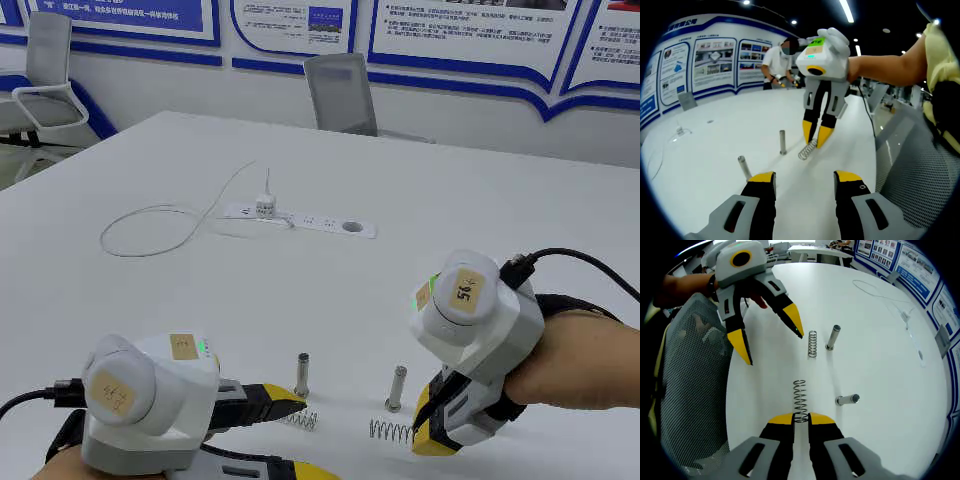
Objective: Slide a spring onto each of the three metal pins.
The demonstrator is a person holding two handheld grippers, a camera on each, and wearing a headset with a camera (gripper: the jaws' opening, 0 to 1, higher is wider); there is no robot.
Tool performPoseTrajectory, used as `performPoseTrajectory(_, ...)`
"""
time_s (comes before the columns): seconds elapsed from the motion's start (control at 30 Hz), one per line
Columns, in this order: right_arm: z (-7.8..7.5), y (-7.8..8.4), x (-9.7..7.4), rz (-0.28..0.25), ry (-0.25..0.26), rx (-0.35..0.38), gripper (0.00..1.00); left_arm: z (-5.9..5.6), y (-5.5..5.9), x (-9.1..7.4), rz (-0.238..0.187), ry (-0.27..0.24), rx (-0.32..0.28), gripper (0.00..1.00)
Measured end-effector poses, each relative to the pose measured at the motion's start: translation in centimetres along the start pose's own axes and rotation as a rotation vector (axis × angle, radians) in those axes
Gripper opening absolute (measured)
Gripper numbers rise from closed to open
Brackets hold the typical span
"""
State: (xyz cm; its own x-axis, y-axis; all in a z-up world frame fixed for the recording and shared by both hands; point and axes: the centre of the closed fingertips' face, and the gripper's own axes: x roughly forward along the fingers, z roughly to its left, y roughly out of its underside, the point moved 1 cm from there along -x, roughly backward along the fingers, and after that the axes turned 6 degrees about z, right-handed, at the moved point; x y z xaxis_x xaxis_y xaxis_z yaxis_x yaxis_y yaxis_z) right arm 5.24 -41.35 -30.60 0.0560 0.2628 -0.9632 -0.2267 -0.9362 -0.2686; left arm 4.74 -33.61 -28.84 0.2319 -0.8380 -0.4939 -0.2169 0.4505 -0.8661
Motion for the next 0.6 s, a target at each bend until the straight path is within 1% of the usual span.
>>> performPoseTrajectory(0.1,0.7,-0.8,-0.4,-0.007,-0.009,-0.027,0.12,-0.3,-0.3,0.3,-0.001,0.010,0.015,0.46)
performPoseTrajectory(0.27,1.2,-2.1,-1.1,-0.024,-0.005,-0.064,0.12,-0.6,-0.6,0.6,-0.002,0.021,0.045,0.43)
performPoseTrajectory(0.5,2.0,-2.9,-1.3,-0.028,-0.012,-0.111,0.12,-0.8,-1.1,0.7,-0.015,0.024,0.063,0.39)
performPoseTrajectory(0.6,2.3,-3.1,-1.3,-0.026,-0.015,-0.130,0.12,-1.1,-1.3,0.8,-0.024,0.030,0.074,0.35)
